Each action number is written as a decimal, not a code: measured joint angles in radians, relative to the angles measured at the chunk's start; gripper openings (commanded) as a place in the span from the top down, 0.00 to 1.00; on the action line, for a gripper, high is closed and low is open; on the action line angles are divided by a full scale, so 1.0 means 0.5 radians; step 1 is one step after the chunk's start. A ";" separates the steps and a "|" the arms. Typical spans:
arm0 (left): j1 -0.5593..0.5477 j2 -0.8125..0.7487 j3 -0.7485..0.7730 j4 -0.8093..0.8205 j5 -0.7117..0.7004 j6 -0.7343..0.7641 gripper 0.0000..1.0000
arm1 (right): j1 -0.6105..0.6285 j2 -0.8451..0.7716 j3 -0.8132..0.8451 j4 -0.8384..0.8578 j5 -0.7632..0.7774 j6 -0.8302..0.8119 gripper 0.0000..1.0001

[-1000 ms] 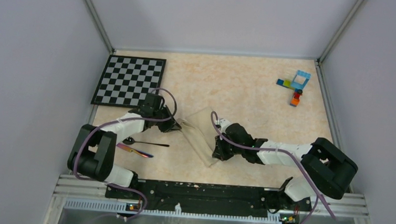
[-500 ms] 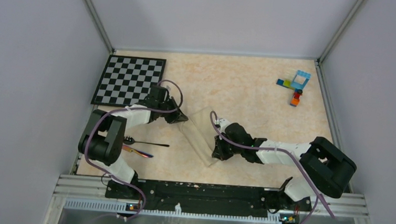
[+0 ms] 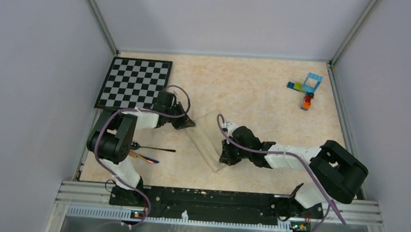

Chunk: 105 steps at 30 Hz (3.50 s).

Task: Fold the napkin into a case and place the utensils inside
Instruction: Fold the lower triangle-folded napkin at the center of the board, then smooth out the 2/3-rectangle-folded napkin at the center of the board, then rotate the 2/3-rectangle-folded napkin at the center of the board.

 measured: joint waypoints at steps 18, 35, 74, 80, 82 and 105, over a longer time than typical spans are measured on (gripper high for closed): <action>0.031 0.129 -0.039 0.246 0.115 -0.057 1.00 | -0.030 -0.147 0.078 -0.236 0.099 -0.005 0.51; 0.039 0.130 -0.048 0.258 0.127 -0.062 1.00 | -0.289 1.212 0.934 0.846 -1.103 0.656 0.95; 0.100 0.344 0.140 0.204 0.425 0.040 0.94 | -0.306 0.460 -0.131 0.690 -1.101 0.482 0.77; 0.040 0.538 0.499 -0.031 0.455 0.254 0.91 | -0.487 -0.126 -0.114 0.141 -0.961 0.362 0.61; 0.014 0.583 0.597 -0.097 0.450 0.322 0.89 | -0.679 -0.208 -0.053 0.034 -0.877 0.336 0.61; -0.421 0.717 1.164 -0.624 0.450 0.905 0.29 | -1.094 -0.275 -0.207 -0.181 -0.423 0.296 0.58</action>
